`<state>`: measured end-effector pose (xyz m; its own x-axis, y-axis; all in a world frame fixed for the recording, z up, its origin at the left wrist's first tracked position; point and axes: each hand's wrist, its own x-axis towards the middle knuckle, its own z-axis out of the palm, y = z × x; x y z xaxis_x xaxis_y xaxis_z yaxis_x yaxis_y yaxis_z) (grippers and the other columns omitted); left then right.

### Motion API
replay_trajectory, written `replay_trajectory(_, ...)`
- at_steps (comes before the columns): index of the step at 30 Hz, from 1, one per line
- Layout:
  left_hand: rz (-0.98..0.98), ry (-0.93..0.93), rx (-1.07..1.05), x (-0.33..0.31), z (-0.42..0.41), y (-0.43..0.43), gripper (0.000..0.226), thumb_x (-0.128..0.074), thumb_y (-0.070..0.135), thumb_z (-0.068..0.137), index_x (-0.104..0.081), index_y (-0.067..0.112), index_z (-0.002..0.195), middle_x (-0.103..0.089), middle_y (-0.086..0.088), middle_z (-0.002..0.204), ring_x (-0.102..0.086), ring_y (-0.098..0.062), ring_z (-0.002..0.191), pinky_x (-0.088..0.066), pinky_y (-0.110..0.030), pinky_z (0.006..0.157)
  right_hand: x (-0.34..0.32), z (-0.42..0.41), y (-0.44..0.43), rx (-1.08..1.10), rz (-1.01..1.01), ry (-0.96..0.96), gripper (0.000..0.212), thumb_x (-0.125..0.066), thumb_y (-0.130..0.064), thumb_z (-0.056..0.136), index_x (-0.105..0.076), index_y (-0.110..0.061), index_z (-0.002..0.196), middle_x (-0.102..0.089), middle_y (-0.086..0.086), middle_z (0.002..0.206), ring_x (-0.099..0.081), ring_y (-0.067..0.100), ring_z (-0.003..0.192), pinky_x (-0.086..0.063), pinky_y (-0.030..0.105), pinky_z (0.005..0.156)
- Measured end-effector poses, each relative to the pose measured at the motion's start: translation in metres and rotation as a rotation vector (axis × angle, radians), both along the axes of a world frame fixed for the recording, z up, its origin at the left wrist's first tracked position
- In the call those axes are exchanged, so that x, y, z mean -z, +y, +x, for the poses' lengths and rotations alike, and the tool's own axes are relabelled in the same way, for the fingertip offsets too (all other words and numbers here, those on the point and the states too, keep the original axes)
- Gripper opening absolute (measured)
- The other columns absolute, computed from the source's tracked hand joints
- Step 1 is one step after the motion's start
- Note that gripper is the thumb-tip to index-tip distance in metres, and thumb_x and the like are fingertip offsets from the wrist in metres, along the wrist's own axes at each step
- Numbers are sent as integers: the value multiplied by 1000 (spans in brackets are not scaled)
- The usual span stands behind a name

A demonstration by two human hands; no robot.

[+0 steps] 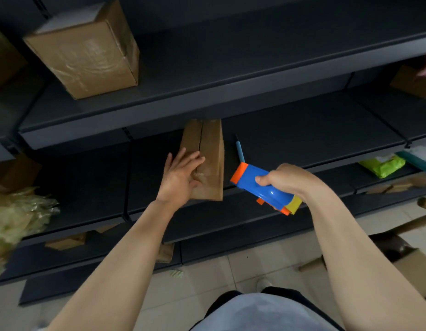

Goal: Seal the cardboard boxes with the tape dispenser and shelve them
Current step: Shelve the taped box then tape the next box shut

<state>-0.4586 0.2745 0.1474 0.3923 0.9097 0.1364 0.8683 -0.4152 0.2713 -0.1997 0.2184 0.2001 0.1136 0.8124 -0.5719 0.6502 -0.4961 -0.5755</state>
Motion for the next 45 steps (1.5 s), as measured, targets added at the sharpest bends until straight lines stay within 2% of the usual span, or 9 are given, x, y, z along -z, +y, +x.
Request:
replay_trajectory(6,-164,-339,-194,-8,0,-16,63,-64,38,84,-38,31,141,-10,10,150,-8,-22,139,-19,-50,115,-4,6,3,-55,33,32,42,-64,-49,82,-66,-7,84,-72,10,80,-65,22,69,-42,31,63)
replay_trajectory(11,-86,19,-351,-15,33,-14,89,-53,74,74,-36,18,141,-28,-6,141,-24,-29,130,-23,-47,109,3,4,5,-45,23,133,39,-70,-44,81,-69,-6,86,-74,10,83,-70,28,86,-50,36,80)
replay_trajectory(20,-430,-187,-101,-30,-21,-6,63,-61,18,85,-37,29,142,-20,13,154,0,-8,144,15,-35,112,-4,18,8,-79,30,211,40,-75,-32,79,-69,2,98,-73,17,95,-65,36,100,-47,44,93)
replay_trajectory(26,-362,-400,-149,-18,-36,-2,58,-45,-13,90,-54,33,125,-32,10,150,-12,-10,144,-8,-29,118,-6,16,15,-119,44,253,38,-72,-34,81,-70,-1,99,-73,16,95,-66,37,100,-43,50,100)
replay_trajectory(30,-227,-389,-237,-13,-36,1,50,-41,-13,91,-61,19,124,-39,4,147,-18,-14,143,-11,-26,116,-4,15,18,-122,71,338,32,-74,-27,78,-71,-2,98,-74,16,93,-66,38,100,-44,49,99)
replay_trajectory(34,-41,-459,-331,-27,-23,-2,34,-46,-2,91,-68,14,112,-58,3,120,-47,-17,119,-39,-31,102,-5,18,22,-186,35,462,48,-73,-36,61,-71,-3,97,-75,13,92,-69,27,88,-52,35,86)
replay_trajectory(37,-377,-687,-313,-47,3,-7,20,-51,31,96,-67,22,103,-66,6,98,-62,-5,84,-45,-15,68,-4,18,27,-224,0,549,51,-80,-27,57,-69,0,98,-74,14,86,-70,19,74,-55,24,69)
replay_trajectory(39,-727,-788,-265,-52,17,-10,38,-46,49,94,-67,18,101,-72,0,91,-67,-9,76,-46,-17,61,-6,16,31,-260,-22,573,45,-85,-12,53,-70,-2,93,-74,12,82,-70,17,69,-56,23,63)
replay_trajectory(45,-843,-1130,-333,-42,29,-11,18,-51,19,96,-68,14,91,-68,-2,76,-59,-9,65,-47,-23,59,-20,19,41,-276,-11,528,34,-73,-36,58,-75,-10,80,-74,9,78,-69,16,65,-54,22,57)
